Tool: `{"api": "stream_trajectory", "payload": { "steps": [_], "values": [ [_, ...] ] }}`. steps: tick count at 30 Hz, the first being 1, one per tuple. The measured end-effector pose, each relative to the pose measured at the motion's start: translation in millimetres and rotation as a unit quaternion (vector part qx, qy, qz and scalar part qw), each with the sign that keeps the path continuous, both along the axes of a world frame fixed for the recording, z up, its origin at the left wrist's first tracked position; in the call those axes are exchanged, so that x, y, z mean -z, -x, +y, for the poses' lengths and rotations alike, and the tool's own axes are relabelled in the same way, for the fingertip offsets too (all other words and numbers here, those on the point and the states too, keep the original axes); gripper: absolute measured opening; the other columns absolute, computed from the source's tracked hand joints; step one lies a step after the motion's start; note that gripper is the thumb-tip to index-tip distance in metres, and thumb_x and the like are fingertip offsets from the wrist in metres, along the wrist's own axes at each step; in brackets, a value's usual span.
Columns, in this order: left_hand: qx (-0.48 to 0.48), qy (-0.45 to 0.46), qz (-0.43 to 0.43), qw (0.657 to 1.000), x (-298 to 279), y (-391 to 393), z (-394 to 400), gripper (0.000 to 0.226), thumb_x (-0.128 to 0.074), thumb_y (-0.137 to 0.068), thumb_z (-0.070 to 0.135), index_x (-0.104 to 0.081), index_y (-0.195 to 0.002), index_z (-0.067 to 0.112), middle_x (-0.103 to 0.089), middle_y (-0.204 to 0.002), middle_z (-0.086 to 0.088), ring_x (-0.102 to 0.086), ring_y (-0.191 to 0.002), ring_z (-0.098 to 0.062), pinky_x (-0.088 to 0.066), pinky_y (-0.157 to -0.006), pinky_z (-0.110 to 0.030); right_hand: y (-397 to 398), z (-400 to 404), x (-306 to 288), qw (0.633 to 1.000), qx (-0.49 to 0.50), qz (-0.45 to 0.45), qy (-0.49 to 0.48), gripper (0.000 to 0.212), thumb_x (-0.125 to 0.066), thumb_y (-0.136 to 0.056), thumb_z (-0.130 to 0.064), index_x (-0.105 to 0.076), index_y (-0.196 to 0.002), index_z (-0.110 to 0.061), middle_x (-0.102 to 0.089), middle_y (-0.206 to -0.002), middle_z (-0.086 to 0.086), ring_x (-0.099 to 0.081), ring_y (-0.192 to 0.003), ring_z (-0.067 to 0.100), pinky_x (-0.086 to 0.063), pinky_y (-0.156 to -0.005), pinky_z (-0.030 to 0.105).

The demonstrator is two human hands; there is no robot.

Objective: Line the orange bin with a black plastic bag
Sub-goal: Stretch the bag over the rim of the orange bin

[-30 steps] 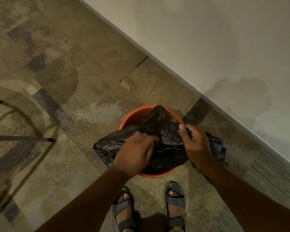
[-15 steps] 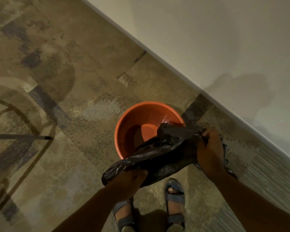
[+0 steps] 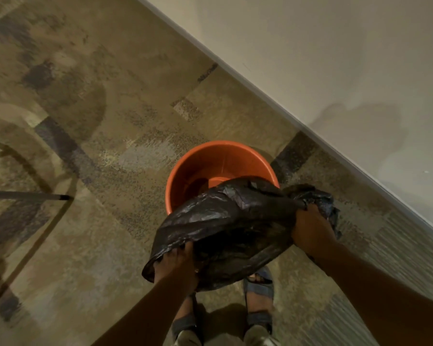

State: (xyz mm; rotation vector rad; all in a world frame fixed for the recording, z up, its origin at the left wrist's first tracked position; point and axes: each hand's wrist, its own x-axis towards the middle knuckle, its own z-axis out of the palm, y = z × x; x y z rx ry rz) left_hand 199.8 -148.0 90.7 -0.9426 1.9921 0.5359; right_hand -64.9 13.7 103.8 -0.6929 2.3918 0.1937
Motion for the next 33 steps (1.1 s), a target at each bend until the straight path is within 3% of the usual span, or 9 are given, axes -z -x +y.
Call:
{"api": "stream_trajectory", "payload": {
  "steps": [3, 7, 10, 14, 18, 23, 27, 30, 33],
  "values": [
    [0.035, 0.042, 0.058, 0.997, -2.1, 2.2, 4.0, 0.078, -0.060, -0.084, 0.043, -0.024, -0.150, 0.021, -0.039, -0.151, -0.012, -0.035, -0.141, -0.033, -0.030, -0.115, -0.052, -0.4, 1.8, 3.8, 0.992, -0.008, -0.101, -0.069, 0.036, -0.052, -0.093, -0.024, -0.055, -0.123, -0.005, -0.060, -0.124, 0.020, -0.061, -0.110, 0.035, -0.050, -0.093, 0.040],
    [0.017, 0.101, 0.258, 0.961, -11.3, 19.3, 0.8, 0.044, -0.045, -0.088, 0.029, -0.054, -0.130, 0.018, -0.070, -0.108, -0.007, -0.067, -0.099, -0.025, -0.050, -0.090, -0.037, -4.3, -6.5, 2.5, 0.992, 0.019, -0.112, -0.054, 0.035, -0.047, -0.095, -0.038, -0.066, -0.102, -0.010, -0.067, -0.101, 0.014, -0.065, -0.097, 0.033, -0.053, -0.083, 0.040],
    [-0.036, 0.056, 0.305, 0.950, -12.2, 31.5, -10.7, 0.047, -0.045, -0.092, 0.026, -0.044, -0.139, 0.028, -0.068, -0.114, -0.006, -0.064, -0.100, -0.022, -0.048, -0.083, -0.031, -7.4, -19.9, 2.1, 0.983, 0.103, -0.103, 0.115, 0.027, -0.049, -0.096, -0.030, -0.066, -0.087, -0.010, -0.067, -0.082, 0.009, -0.065, -0.085, 0.034, -0.050, -0.071, 0.037],
    [-0.086, 0.095, 0.317, 0.940, -10.0, 40.5, -35.4, 0.063, -0.044, -0.093, 0.029, -0.022, -0.152, 0.026, -0.051, -0.136, -0.018, -0.055, -0.116, -0.036, -0.049, -0.090, -0.044, -7.5, -32.5, 5.9, 0.962, 0.146, -0.076, 0.219, 0.041, -0.056, -0.093, -0.029, -0.055, -0.132, -0.016, -0.064, -0.120, 0.014, -0.062, -0.108, 0.035, -0.052, -0.089, 0.044],
    [-0.040, 0.154, 0.357, 0.920, -11.5, 52.0, -62.2, 0.076, -0.046, -0.092, 0.026, -0.005, -0.157, 0.025, -0.036, -0.151, -0.017, -0.047, -0.122, -0.046, -0.044, -0.097, -0.052, -5.7, -37.9, 15.6, 0.972, 0.072, -0.019, 0.222, 0.067, -0.062, -0.092, -0.026, -0.034, -0.150, -0.010, -0.025, -0.158, 0.020, -0.031, -0.141, 0.042, -0.035, -0.111, 0.050],
    [0.037, 0.160, 0.375, 0.912, -16.0, 74.3, -93.9, 0.086, -0.045, -0.088, 0.029, 0.009, -0.156, 0.034, -0.036, -0.152, -0.015, -0.053, -0.114, -0.051, -0.046, -0.093, -0.058, 5.2, -61.6, 19.5, 0.977, 0.037, 0.057, 0.204, 0.065, -0.059, -0.091, -0.035, -0.034, -0.149, -0.024, -0.003, -0.163, 0.024, -0.010, -0.144, 0.053, -0.026, -0.109, 0.068],
    [0.034, 0.195, 0.357, 0.913, -17.2, 91.2, -114.4, 0.100, -0.058, -0.085, 0.023, 0.013, -0.152, 0.044, -0.009, -0.162, -0.015, -0.048, -0.118, -0.051, -0.050, -0.081, -0.057, 19.9, -85.1, 18.4, 0.982, -0.018, 0.062, 0.178, 0.057, -0.037, -0.098, -0.050, -0.021, -0.152, -0.039, 0.012, -0.165, 0.014, 0.001, -0.144, 0.056, -0.009, -0.111, 0.072],
    [0.028, 0.223, 0.331, 0.916, -15.3, 99.6, -125.8, 0.102, -0.061, -0.086, 0.022, 0.014, -0.150, 0.047, 0.013, -0.163, -0.013, -0.058, -0.104, -0.042, -0.053, -0.063, -0.044, 25.0, -96.8, 16.9, 0.980, -0.083, 0.100, 0.151, 0.051, -0.026, -0.099, -0.053, -0.041, -0.145, -0.037, -0.017, -0.163, 0.012, 0.001, -0.145, 0.055, -0.010, -0.108, 0.077],
    [0.044, 0.235, 0.283, 0.929, -11.9, 110.6, -137.5, 0.092, -0.056, -0.089, 0.024, 0.007, -0.153, 0.043, 0.015, -0.164, -0.011, -0.056, -0.064, -0.026, -0.035, -0.043, -0.025, 28.4, -115.9, 12.9, 0.972, -0.153, 0.131, 0.124, 0.053, -0.023, -0.099, -0.050, -0.057, -0.133, -0.028, -0.049, -0.143, 0.019, -0.016, -0.145, 0.048, -0.012, -0.108, 0.075]
  ]
}}
